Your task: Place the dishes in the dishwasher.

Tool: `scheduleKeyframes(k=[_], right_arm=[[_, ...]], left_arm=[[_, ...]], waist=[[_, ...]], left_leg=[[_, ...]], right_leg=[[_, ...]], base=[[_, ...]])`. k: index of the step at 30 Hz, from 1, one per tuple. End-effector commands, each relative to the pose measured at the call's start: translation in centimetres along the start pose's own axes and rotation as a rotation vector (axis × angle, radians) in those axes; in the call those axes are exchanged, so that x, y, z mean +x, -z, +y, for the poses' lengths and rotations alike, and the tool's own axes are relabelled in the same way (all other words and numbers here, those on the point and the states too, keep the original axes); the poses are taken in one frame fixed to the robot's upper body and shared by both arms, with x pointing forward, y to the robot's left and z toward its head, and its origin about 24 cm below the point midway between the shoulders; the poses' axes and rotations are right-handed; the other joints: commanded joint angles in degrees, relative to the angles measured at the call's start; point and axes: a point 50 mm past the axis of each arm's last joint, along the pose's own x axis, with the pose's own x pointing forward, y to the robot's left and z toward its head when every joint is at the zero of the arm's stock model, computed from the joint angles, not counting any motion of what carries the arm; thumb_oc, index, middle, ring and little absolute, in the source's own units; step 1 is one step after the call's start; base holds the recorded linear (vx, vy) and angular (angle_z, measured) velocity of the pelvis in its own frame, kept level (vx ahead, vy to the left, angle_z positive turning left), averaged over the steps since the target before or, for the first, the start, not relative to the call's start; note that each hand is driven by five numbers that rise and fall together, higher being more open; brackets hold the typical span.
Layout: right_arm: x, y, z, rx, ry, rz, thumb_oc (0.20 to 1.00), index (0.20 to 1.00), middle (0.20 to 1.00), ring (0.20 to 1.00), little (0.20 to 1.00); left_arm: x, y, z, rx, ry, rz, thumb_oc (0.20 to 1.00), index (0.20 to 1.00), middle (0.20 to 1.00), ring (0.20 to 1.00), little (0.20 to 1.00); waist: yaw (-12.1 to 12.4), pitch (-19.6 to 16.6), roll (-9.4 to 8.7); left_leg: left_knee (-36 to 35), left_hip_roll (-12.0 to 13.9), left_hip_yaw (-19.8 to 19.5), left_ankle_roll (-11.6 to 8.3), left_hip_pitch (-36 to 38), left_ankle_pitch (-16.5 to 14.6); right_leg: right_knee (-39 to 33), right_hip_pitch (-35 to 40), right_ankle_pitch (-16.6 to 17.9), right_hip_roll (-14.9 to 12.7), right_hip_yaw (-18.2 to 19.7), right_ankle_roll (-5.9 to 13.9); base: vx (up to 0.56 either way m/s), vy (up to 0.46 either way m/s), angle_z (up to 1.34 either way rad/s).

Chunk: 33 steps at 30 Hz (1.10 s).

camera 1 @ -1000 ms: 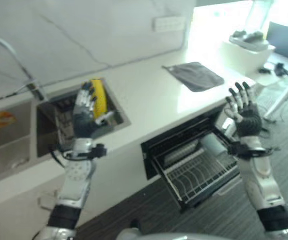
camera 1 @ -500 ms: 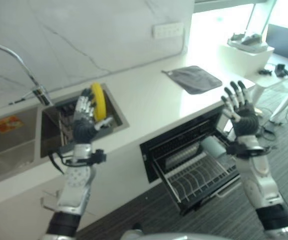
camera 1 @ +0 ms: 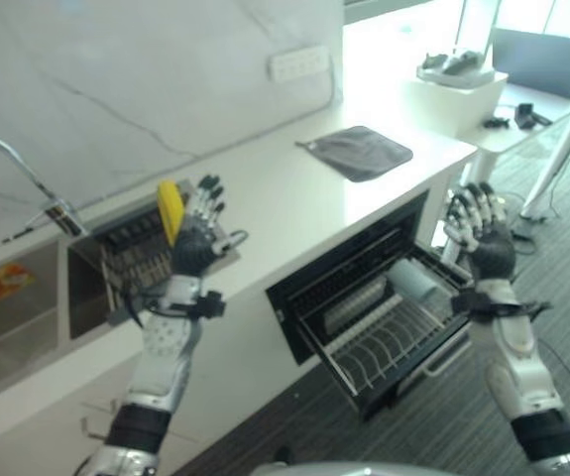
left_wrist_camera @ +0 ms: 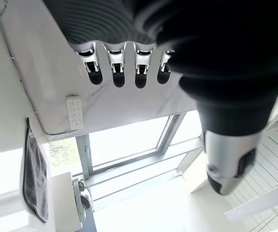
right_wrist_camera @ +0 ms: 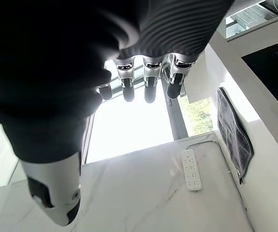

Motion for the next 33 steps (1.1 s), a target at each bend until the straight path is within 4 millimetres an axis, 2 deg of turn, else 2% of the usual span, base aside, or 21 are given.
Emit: scheduleKeyframes(k=[1, 2, 3, 6, 7, 8, 9, 11, 13, 14, 15, 17, 19, 23, 27, 33], right_arm=[[2.3, -3.8, 1.0, 0.012, -0.051, -0.192, 1.000, 1.000, 1.000, 1.000, 1.000], [2.3, -3.9, 0.9, 0.010, -0.052, -0.195, 1.000, 1.000, 1.000, 1.000, 1.000], [2.5, -3.8, 1.0, 0.013, -0.047, -0.203, 1.000, 1.000, 1.000, 1.000, 1.000], [2.9, -4.3, 1.1, 0.011, -0.040, -0.233, 1.000, 1.000, 1.000, 1.000, 1.000], [3.1, -4.6, 1.1, 0.013, -0.042, -0.238, 1.000, 1.000, 1.000, 1.000, 1.000], [3.1, -4.7, 1.0, 0.023, -0.037, -0.237, 1.000, 1.000, 1.000, 1.000, 1.000], [2.8, -4.5, 0.6, 0.051, -0.016, -0.226, 1.000, 1.000, 1.000, 1.000, 1.000], [2.1, -4.4, 0.1, 0.089, 0.021, -0.243, 1.000, 1.000, 1.000, 1.000, 1.000], [2.2, -4.1, 0.4, 0.146, 0.045, -0.249, 1.000, 1.000, 1.000, 1.000, 1.000], [2.2, -4.1, 0.5, 0.151, 0.045, -0.250, 1.000, 1.000, 1.000, 1.000, 1.000], [2.5, -4.3, 0.8, 0.172, 0.041, -0.262, 1.000, 1.000, 1.000, 1.000, 1.000], [2.6, -4.6, 0.7, 0.158, 0.041, -0.285, 1.000, 1.000, 1.000, 1.000, 1.000], [3.4, -4.9, 1.6, 0.142, 0.016, -0.292, 1.000, 1.000, 1.000, 1.000, 1.000], [4.0, -5.2, 2.6, 0.124, -0.010, -0.294, 1.000, 1.000, 1.000, 1.000, 1.000], [4.2, -5.3, 2.8, 0.111, -0.058, -0.265, 1.000, 1.000, 1.000, 1.000, 1.000], [3.9, -5.2, 4.2, 0.077, -0.188, -0.232, 1.000, 1.000, 1.000, 1.000, 1.000]], left_arm=[[2.5, -3.6, 1.6, 0.078, -0.016, -0.190, 1.000, 1.000, 1.000, 1.000, 1.000], [2.3, -3.6, 1.6, 0.076, -0.019, -0.190, 1.000, 1.000, 1.000, 1.000, 1.000], [2.1, -3.7, 1.6, 0.080, -0.017, -0.187, 1.000, 1.000, 1.000, 1.000, 1.000], [2.2, -3.8, 1.4, 0.102, -0.006, -0.191, 1.000, 1.000, 1.000, 1.000, 1.000], [2.3, -3.7, 1.7, 0.085, -0.013, -0.194, 1.000, 1.000, 1.000, 1.000, 1.000], [2.4, -3.7, 2.0, 0.073, -0.023, -0.193, 1.000, 1.000, 1.000, 1.000, 1.000], [2.3, -3.6, 2.2, 0.071, -0.012, -0.187, 1.000, 1.000, 1.000, 1.000, 1.000], [2.4, -3.9, 2.0, 0.076, 0.016, -0.187, 1.000, 1.000, 1.000, 1.000, 1.000], [2.9, -3.8, 1.8, 0.128, 0.040, -0.172, 1.000, 1.000, 1.000, 1.000, 1.000], [3.0, -3.9, 1.8, 0.132, 0.040, -0.172, 1.000, 1.000, 1.000, 1.000, 1.000], [2.9, -4.1, 2.2, 0.154, 0.040, -0.182, 1.000, 1.000, 1.000, 1.000, 1.000], [2.9, -4.7, 2.5, 0.164, 0.048, -0.200, 1.000, 1.000, 1.000, 1.000, 1.000], [3.3, -4.9, 2.6, 0.177, 0.030, -0.211, 1.000, 1.000, 1.000, 1.000, 1.000], [2.8, -4.5, 2.5, 0.148, 0.001, -0.202, 1.000, 1.000, 1.000, 1.000, 1.000], [2.5, -4.1, 2.7, 0.147, -0.026, -0.199, 1.000, 1.000, 1.000, 1.000, 1.000], [1.7, -4.5, 3.4, 0.159, -0.071, -0.215, 1.000, 1.000, 1.000, 1.000, 1.000]], waist=[[-0.09, 3.05, -5.76], [0.29, 3.75, -5.87], [0.68, 4.34, -5.63], [0.78, 4.56, -4.61], [0.57, 4.50, -4.13], [0.31, 4.27, -3.89], [-0.06, 3.88, -3.66], [0.18, 3.71, -4.15], [0.77, 3.95, -4.80], [0.90, 4.01, -4.87], [2.14, 3.84, -4.83], [3.79, 3.34, -5.04], [4.28, 3.01, -5.13], [5.37, 1.99, -5.30], [5.74, 1.22, -5.39], [7.23, 0.22, -5.37]], left_leg=[[12.86, -1.24, -3.44, -2.15, -1.26, -3.75], [16.77, -1.19, -4.41, -2.42, -3.02, -2.47], [17.31, -0.62, -6.44, -2.50, -4.10, -1.34], [8.97, 4.15, -9.18, -4.12, -2.61, 3.96], [5.81, 5.18, -10.64, -4.50, -1.85, 3.81], [3.72, 4.60, -10.54, -4.35, -0.61, 0.76], [3.35, 3.58, -8.61, -4.04, 0.77, -1.25], [3.89, 1.40, -8.19, -2.66, 1.12, -3.14], [2.64, -0.11, -8.02, -1.15, 2.59, -4.00], [2.44, -0.15, -7.82, -1.06, 2.77, -3.99], [0.52, 0.23, -5.89, -0.59, 3.43, -3.03], [-0.46, 0.24, -4.52, -0.68, 3.20, -2.40], [-1.28, 0.35, -4.98, -0.74, 2.52, -1.87], [-1.35, 1.46, -3.85, -2.48, 1.17, -0.49], [-1.35, 2.00, -3.41, -3.33, 0.63, -0.03], [-1.35, 1.59, -3.86, -3.50, 0.17, -0.05]], right_leg=[[6.35, -2.39, -2.24, 3.47, 6.88, -6.78], [6.80, -2.23, -2.13, 3.40, 7.16, -7.10], [7.57, -2.26, -2.08, 3.62, 7.82, -7.13], [8.90, -2.40, -2.69, 2.18, 9.28, -5.92], [9.36, -2.43, -2.99, 0.59, 10.30, -5.00], [9.58, -2.81, -2.92, -0.79, 10.75, -3.93], [9.65, -2.83, -2.18, -3.02, 10.28, -2.43], [8.22, -2.54, 0.23, -5.80, 9.57, -0.37], [8.81, -3.88, 3.56, -7.41, 7.90, 0.93], [9.19, -4.15, 3.73, -7.41, 7.76, 1.01], [12.90, -4.89, 2.35, -5.56, 4.43, 1.14], [12.57, -4.45, 0.43, -4.73, 0.08, 0.44], [9.99, -3.70, 0.18, -3.81, -0.10, -0.72], [4.30, -1.14, 1.04, -2.91, -1.65, -1.32], [1.46, 0.48, 1.62, -2.63, -3.05, -1.53], [-0.91, 2.05, 2.44, -2.98, -4.92, -1.44]], base=[[0.04, 0.030, -0.08], [0.07, 0.112, -0.09], [0.11, 0.277, -0.11], [0.12, 0.433, -0.29], [0.15, 0.615, -0.19], [0.18, 0.701, -0.20], [0.15, 0.556, -0.26], [0.12, 0.391, -0.18], [0.07, 0.164, 0.13], [0.01, 0.101, 0.06], [-0.03, 0.066, -0.01], [-0.04, 0.017, -0.46], [-0.05, -0.045, -0.24], [-0.03, -0.032, -0.04], [-0.03, 0.008, -0.07], [-0.01, 0.026, 0.03]])
